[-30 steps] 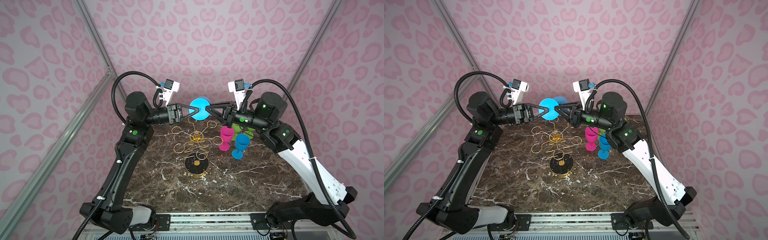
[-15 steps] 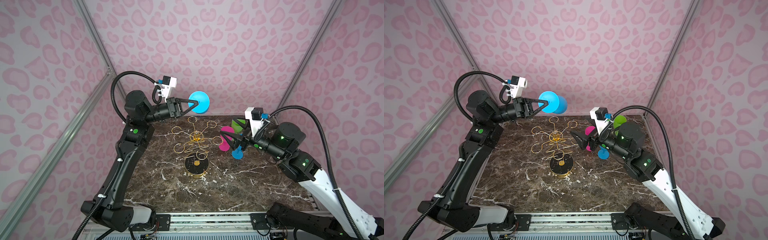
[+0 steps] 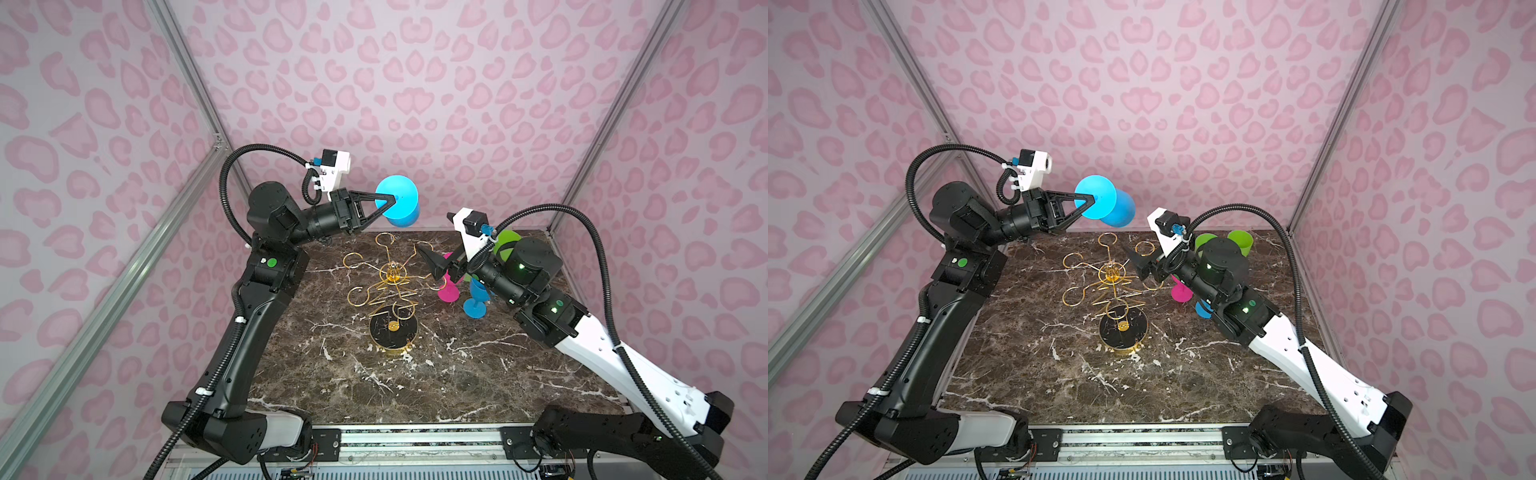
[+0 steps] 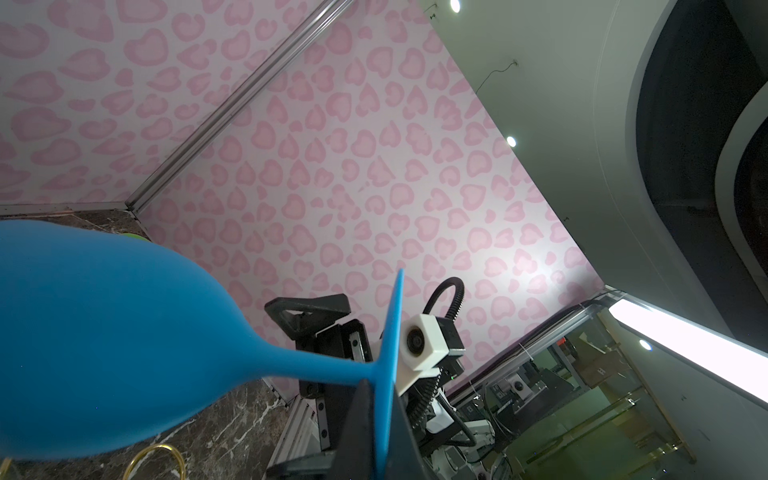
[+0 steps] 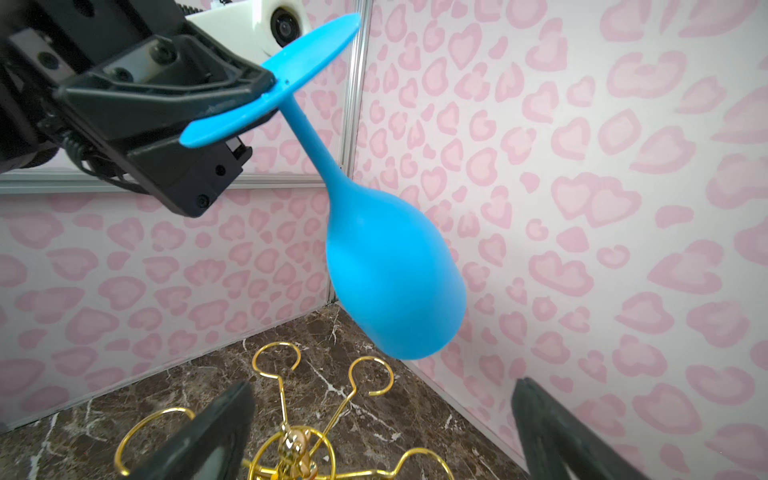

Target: Take the wine glass off the wine glass rack

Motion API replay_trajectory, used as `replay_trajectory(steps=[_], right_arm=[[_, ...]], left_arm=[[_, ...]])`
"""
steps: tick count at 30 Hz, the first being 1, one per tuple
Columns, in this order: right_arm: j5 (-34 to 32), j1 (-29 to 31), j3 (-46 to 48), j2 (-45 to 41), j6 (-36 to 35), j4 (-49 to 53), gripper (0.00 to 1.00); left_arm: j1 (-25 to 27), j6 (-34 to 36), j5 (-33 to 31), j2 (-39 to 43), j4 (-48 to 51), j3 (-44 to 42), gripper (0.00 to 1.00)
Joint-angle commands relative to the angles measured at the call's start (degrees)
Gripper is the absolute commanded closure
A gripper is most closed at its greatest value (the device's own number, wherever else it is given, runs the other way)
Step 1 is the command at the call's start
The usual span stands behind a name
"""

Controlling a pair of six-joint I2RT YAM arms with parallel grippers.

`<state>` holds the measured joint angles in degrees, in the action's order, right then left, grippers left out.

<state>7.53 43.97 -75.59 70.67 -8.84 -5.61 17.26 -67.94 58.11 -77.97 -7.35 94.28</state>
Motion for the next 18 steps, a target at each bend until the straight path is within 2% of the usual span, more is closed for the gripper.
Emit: replay_trajectory(steps=[1, 7, 18], right_arm=[[0.85, 0.06, -1.60, 2.76, -0.97, -6.16, 0.02], [3.36, 0.02, -5.18, 8.52, -1.17, -8.10, 0.02], [-0.01, 0.10, -7.75, 15.67, -1.23, -16.15, 0.02]], left_arm=[[-0.03, -1.70, 0.12, 0.03, -3.19, 0.29, 0.96], [-0.03, -3.06, 0.03, 0.02, -5.70, 0.38, 0.96], [-0.03, -4.82, 0.48, -0.03, -6.27, 0.73, 0.96]])
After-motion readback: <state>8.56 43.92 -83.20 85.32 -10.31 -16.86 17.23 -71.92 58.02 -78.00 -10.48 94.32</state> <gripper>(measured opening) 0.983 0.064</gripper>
